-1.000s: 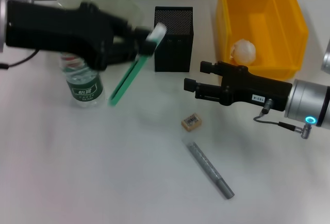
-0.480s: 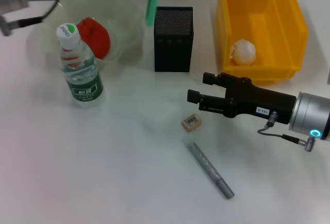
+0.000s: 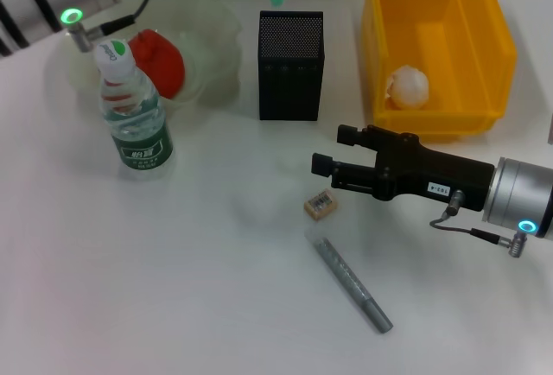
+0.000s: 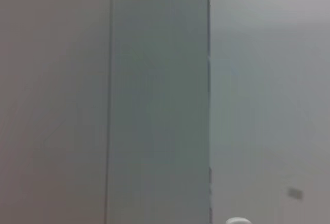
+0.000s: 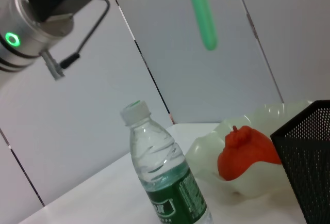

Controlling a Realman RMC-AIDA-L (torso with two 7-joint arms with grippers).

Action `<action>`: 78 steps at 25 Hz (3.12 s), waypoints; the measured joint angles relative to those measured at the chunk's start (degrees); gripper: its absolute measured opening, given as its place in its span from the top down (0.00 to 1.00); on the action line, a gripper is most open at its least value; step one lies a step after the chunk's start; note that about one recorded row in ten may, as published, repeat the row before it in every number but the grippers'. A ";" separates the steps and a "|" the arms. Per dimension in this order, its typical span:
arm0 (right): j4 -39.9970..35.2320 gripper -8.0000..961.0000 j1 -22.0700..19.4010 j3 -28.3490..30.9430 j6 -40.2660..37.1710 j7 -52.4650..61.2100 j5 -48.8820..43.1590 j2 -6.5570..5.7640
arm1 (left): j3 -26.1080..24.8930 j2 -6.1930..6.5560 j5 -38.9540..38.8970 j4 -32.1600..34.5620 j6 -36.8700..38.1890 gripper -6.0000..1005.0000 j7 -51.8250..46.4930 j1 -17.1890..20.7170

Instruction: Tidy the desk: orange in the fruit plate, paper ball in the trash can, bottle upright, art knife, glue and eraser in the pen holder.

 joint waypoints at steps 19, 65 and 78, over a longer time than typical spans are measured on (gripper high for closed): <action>0.45 0.14 0.46 0.00 0.01 0.30 1.13 0.03 | 6.71 -0.17 -25.23 -26.68 -5.84 0.81 27.16 -8.85; 0.56 0.14 0.55 -0.54 0.00 0.42 1.08 0.12 | 19.86 -0.17 -35.18 -31.79 -17.35 0.81 38.03 -10.61; 0.56 0.14 0.55 -0.44 0.01 0.42 1.08 0.11 | 20.79 -0.17 -35.44 -31.79 -18.81 0.81 38.03 -10.79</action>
